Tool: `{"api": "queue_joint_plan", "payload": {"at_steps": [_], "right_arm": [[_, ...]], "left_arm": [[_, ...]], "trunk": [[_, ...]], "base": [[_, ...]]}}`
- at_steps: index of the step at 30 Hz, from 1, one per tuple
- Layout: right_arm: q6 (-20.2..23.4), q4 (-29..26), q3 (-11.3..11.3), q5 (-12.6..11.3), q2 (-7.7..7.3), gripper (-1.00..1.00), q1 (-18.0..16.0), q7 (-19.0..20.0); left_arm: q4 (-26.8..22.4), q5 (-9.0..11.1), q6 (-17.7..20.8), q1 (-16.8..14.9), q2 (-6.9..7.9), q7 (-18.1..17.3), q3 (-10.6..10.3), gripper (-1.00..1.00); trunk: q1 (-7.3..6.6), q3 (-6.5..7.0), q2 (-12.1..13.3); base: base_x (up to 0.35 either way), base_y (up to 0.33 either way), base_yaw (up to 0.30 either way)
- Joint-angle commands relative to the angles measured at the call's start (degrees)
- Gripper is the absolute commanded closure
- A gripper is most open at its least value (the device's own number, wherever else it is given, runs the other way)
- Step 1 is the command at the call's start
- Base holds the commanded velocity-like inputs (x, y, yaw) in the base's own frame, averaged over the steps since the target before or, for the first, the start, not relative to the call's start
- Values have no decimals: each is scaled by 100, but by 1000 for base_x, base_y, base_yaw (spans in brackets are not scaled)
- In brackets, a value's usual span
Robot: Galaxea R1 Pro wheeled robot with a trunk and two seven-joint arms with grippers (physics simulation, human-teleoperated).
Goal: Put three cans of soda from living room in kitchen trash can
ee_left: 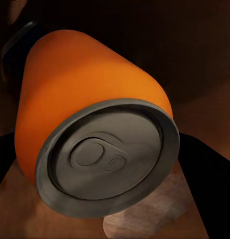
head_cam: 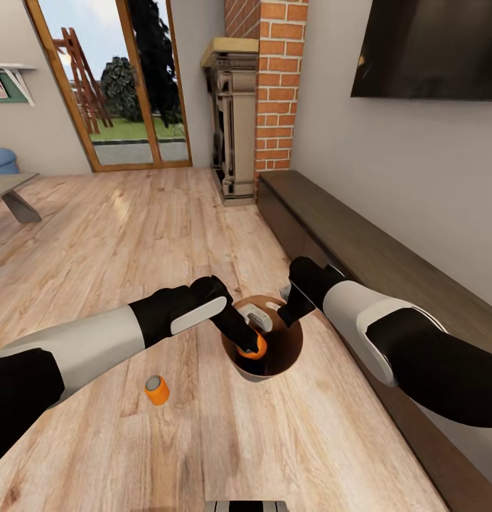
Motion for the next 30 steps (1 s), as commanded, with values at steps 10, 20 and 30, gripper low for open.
{"api": "queue_joint_plan", "payload": {"at_steps": [10,20,30], "right_arm": [[61,-4,-224,-295,3,100,-2,12],[61,-4,-222,-295,3,100,-2,12],[61,-4,-226,-295,3,100,-2,12]], "left_arm": [[306,-128,0,5,11,20,-8,-100],[303,-123,0,5,54,16,-9,-100],[237,-192,0,33,97,-2,-8,-100]], "trunk": [[-1,1,0],[-1,1,0],[-1,1,0]], "base": [[0,0,0],[0,0,0],[0,0,0]]}}
